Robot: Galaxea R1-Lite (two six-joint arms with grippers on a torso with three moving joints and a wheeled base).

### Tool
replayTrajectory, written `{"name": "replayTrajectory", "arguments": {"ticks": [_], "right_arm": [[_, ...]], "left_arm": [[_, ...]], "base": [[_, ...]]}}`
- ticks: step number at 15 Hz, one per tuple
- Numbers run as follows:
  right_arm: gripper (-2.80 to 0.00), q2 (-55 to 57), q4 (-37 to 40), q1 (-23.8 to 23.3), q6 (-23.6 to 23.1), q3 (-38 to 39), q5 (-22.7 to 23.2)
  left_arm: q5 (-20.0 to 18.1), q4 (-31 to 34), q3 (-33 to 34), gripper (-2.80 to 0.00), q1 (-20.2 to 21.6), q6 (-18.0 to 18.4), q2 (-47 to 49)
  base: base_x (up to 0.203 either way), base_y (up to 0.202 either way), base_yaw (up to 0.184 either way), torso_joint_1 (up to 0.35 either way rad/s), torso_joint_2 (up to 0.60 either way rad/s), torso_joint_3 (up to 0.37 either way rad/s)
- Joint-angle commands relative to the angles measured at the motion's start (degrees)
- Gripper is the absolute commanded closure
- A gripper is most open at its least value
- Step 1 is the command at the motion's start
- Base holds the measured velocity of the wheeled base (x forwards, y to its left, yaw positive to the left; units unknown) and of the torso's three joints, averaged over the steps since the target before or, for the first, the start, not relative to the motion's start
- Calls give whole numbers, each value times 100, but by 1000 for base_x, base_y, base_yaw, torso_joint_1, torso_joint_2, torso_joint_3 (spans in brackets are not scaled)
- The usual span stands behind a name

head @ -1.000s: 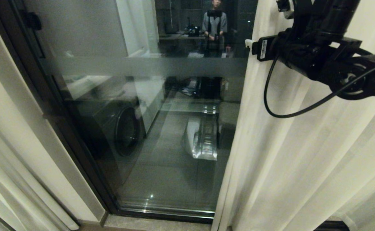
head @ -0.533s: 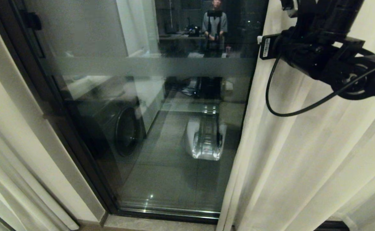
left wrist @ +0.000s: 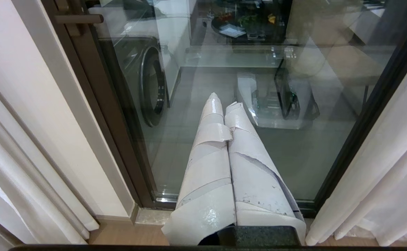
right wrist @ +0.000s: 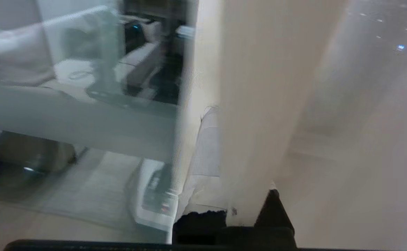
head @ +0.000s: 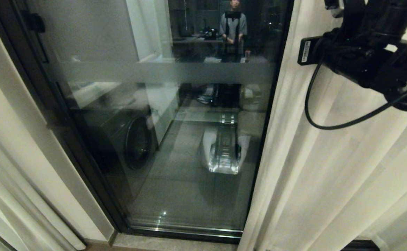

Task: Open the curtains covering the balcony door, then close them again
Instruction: Pull the inner curtains open on both sides

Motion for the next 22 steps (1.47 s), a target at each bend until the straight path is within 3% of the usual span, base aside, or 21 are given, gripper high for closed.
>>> {"name": "replayTrajectory", "arguments": {"ticks": [1,12,22], "right_arm": [[0,-387,1,-248,-9,374,-13],[0,-1141,-241,-1870,25,1391,24],[0,-1130,-409,-1995,17,1595,49]], "left_arm": [[0,-1,0,0,1,2,-5],[0,1,0,0,1,2,2],[0,0,0,0,1,2,2]], "base": [[0,0,0,0,0,0],[0,0,0,0,0,0],[0,0,0,0,0,0]]}}
